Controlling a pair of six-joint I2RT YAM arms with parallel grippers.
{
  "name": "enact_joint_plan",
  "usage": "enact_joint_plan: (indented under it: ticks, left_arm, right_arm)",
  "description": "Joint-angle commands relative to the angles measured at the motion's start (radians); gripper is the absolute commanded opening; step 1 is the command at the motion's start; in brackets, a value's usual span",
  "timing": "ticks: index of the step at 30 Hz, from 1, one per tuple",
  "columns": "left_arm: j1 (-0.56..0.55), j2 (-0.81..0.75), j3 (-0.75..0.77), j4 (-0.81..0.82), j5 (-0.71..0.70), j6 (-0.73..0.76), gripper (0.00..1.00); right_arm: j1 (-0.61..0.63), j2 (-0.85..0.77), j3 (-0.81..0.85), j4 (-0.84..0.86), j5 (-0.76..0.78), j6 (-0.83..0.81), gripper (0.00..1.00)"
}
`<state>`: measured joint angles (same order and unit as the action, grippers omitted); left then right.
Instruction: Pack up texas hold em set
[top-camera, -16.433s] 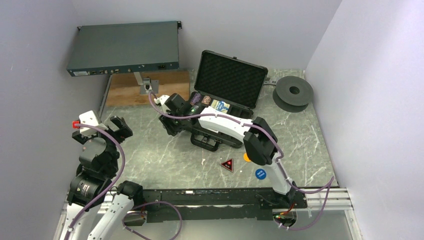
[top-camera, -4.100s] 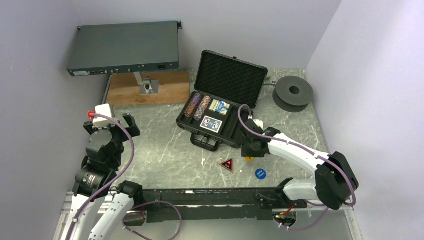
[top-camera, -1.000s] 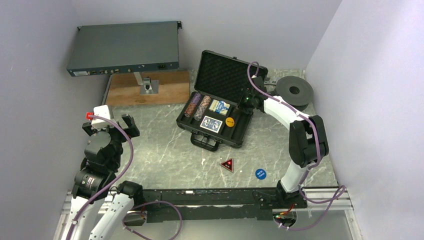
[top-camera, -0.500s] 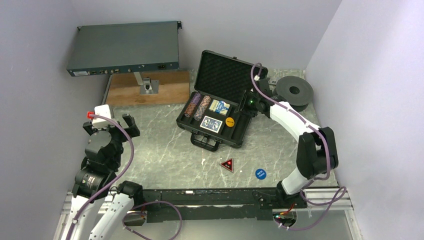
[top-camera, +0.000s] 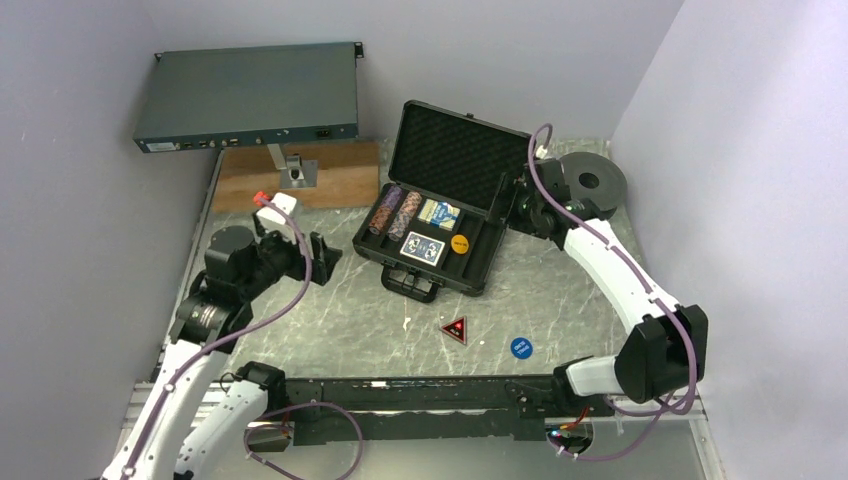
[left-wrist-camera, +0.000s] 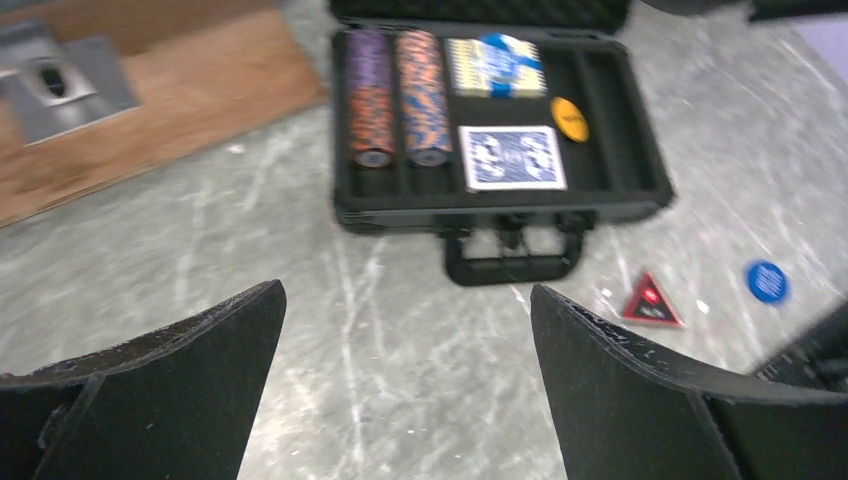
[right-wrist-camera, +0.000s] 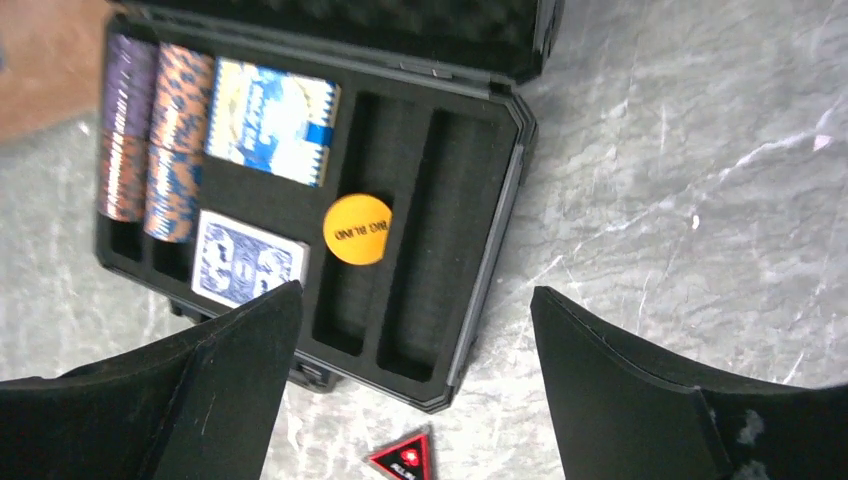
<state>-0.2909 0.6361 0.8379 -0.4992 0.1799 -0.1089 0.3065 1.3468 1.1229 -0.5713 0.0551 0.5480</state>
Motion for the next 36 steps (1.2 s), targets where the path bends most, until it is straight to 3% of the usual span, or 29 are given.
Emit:
enact_joint_plan:
  ticks: [1,7,18,21,24,29,36]
  left_arm:
    - [-0.043,0.075,0.014,0.067,0.286,0.028,1.00]
    - [-0.274,0.226,0.073,-0.021,0.145,0.046,0.99]
    - [-0.583,0.438,0.134,0.083,-0.063,-0.022,0.93]
    - [-0.707,0.546,0.184,0.134,-0.163,0.018,0.91]
    - [-0.796,0.691,0.253,0.176,-0.177,0.092,0.92]
    - [-0.862,0.934,0.410,0.190,-0.117,0.191,0.93]
    - [-0.913,1.212,0.647,0.120,-0.192,0.206,0.88]
  right_arm:
    - [-0.011,-0.040,0.145,-0.057,0.073,0.069,0.88]
    - [-0.010,-0.174,0.114,0.055,0.043,0.108,1.00]
    - [-0.010,-0.355,0.194,0.028,0.115,0.144,1.00]
    - [-0.010,-0.399,0.225,0.017,0.126,0.150,1.00]
    - [-0.011,-0.461,0.226,0.017,0.122,0.149,1.00]
    - [-0.011,-0.529,0.223,-0.006,0.150,0.121,1.00]
    - [-0.010,-0.566,0.204,-0.018,0.145,0.091,1.00]
